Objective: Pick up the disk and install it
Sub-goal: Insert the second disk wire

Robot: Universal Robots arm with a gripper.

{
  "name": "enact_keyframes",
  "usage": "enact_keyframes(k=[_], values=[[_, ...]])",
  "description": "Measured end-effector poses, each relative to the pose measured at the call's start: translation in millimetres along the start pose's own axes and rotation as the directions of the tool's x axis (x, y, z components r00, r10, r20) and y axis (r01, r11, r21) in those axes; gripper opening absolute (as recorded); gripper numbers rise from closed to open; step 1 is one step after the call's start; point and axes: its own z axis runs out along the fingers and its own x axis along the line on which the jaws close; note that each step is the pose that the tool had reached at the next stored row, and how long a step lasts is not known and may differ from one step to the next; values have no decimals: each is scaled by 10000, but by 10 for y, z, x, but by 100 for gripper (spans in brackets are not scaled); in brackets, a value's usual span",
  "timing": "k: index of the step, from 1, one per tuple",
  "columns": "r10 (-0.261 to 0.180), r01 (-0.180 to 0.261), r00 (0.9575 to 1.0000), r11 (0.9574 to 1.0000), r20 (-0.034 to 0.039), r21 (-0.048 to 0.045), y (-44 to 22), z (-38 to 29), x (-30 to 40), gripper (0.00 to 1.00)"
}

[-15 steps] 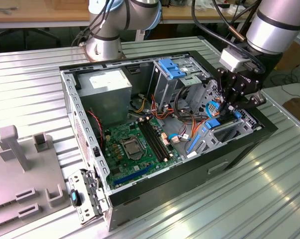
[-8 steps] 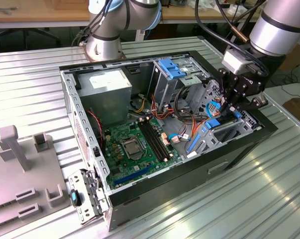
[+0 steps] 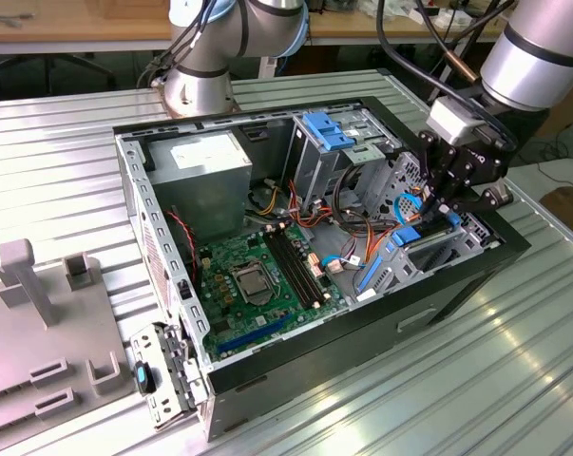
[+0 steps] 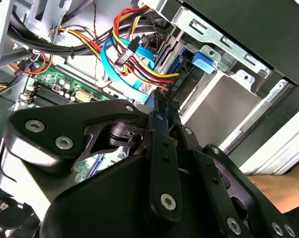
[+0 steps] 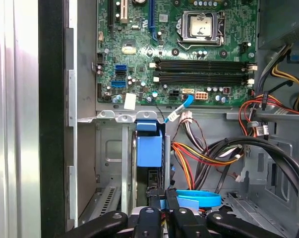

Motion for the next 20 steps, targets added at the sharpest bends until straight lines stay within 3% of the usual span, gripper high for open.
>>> enact_keyframes(k=[20], values=[[2,-2,10000,10000,0,0,-18,28,30,16]])
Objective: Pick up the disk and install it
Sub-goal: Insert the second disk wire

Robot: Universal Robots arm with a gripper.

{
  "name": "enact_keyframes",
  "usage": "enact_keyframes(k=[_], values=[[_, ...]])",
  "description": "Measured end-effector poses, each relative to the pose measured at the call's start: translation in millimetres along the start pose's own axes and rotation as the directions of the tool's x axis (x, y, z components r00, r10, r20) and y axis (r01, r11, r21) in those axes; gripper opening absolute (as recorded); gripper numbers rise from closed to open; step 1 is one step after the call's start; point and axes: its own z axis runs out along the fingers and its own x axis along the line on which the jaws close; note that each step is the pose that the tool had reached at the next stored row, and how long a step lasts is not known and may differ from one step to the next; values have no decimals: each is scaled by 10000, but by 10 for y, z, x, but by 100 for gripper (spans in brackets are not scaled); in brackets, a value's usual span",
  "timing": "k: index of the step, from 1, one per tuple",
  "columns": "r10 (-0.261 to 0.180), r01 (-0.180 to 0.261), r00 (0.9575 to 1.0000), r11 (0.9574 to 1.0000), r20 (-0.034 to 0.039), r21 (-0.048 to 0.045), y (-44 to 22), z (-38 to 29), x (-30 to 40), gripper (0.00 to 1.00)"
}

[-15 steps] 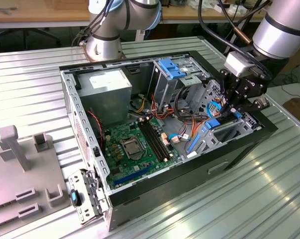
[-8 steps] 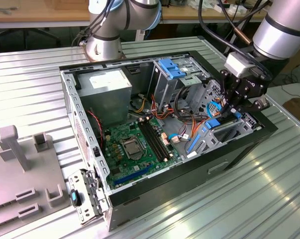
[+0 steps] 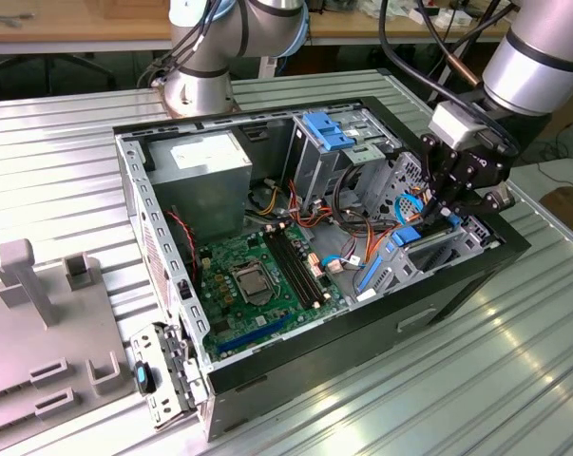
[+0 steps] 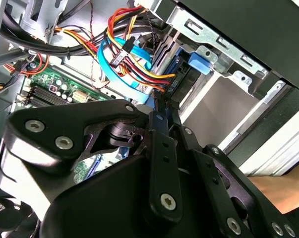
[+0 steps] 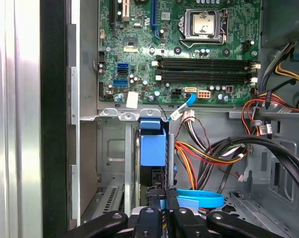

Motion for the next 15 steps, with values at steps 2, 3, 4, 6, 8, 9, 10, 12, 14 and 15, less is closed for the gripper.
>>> enact_keyframes(k=[2,3,4,6,8,9,10,12,14,15], values=[[-2,2,10000,10000,-2,0,-2,0,0,16],[-2,2,10000,10000,-2,0,-2,1,0,16],[-2,2,10000,10000,-2,1,-2,1,0,16],[-2,2,10000,10000,0,1,-2,4,0,16],[-2,2,10000,10000,1,0,-1,9,0,16],[-2,2,10000,10000,0,1,-1,11,0,16],[-2,2,10000,10000,0,1,-1,13,0,16],[-2,2,10000,10000,1,1,-1,18,0,16],[-2,2,10000,10000,5,1,-1,23,0,16],[-2,2,10000,10000,6,1,-1,26,0,16]])
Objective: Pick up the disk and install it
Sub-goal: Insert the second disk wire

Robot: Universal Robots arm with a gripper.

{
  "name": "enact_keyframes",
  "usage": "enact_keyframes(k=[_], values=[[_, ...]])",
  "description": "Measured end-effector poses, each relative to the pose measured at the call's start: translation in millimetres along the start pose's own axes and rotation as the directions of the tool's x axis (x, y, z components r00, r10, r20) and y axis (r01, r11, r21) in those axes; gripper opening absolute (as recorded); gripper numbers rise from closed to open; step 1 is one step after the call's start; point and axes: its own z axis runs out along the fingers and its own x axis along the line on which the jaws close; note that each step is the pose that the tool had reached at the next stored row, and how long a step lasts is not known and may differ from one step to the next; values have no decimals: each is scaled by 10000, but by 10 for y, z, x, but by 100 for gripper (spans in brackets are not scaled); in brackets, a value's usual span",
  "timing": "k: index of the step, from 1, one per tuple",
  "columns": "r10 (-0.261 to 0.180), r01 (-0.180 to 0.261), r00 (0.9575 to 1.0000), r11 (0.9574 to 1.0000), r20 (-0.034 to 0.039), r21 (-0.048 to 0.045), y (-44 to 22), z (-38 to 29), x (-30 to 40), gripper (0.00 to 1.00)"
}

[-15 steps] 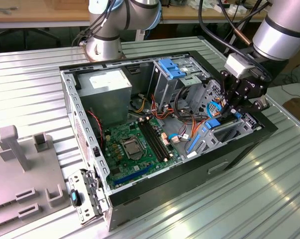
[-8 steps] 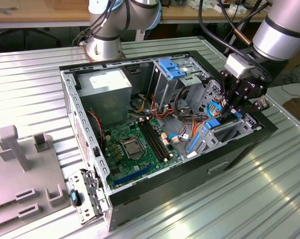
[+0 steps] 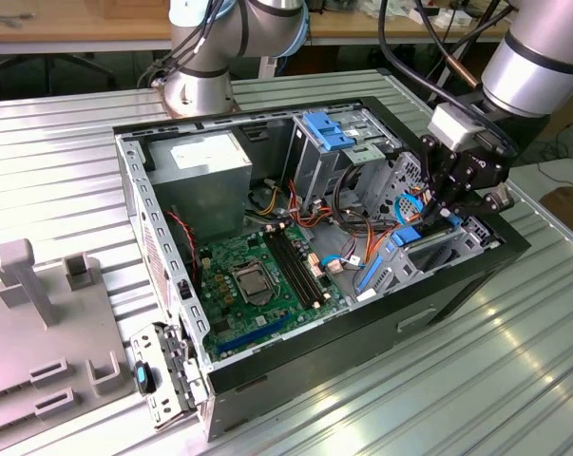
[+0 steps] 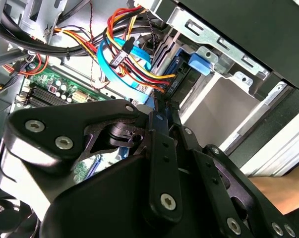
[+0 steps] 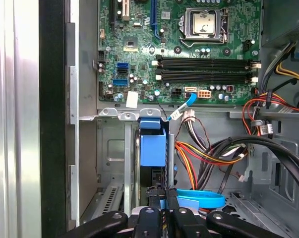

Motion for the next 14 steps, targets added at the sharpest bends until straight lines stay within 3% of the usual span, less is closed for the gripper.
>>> enact_keyframes(k=[14], values=[[3,-3,10000,10000,53,0,2,41,8,16]])
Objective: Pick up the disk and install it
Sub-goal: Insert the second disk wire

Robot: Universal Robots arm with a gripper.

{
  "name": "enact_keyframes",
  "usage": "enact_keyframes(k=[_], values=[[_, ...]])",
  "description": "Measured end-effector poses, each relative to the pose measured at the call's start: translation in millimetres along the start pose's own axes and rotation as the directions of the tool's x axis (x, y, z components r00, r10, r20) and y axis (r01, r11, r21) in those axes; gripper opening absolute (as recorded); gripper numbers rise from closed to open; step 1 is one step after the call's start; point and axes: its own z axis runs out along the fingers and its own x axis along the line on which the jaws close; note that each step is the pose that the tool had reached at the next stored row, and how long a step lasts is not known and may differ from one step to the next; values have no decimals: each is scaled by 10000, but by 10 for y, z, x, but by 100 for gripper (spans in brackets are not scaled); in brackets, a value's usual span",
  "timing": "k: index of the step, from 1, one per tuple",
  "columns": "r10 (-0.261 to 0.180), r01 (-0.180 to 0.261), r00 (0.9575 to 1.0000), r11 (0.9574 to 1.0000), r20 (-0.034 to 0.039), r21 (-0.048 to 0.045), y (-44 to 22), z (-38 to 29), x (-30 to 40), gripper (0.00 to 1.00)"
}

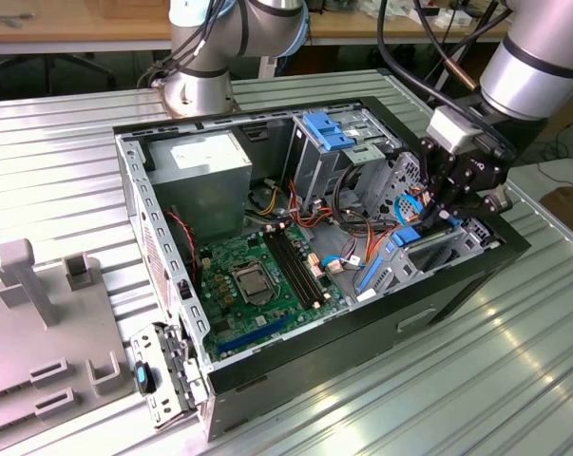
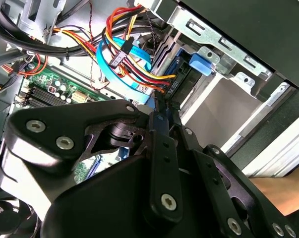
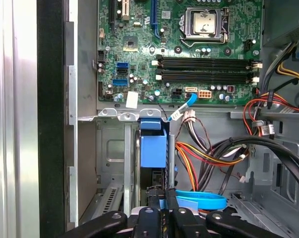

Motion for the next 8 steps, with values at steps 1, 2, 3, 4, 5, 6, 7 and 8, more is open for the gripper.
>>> enact_keyframes(k=[1,2,3,4,5,6,7,8], values=[[0,0,10000,10000,6,0,0,3,0,16],[1,-1,10000,10000,13,0,0,7,1,16],[1,-1,10000,10000,18,0,1,9,2,16],[1,-1,10000,10000,21,0,1,11,3,16],[2,-2,10000,10000,28,0,1,14,3,16],[2,-2,10000,10000,37,1,1,17,4,16],[2,-2,10000,10000,37,1,1,17,4,16],[2,-2,10000,10000,38,1,1,18,5,16]])
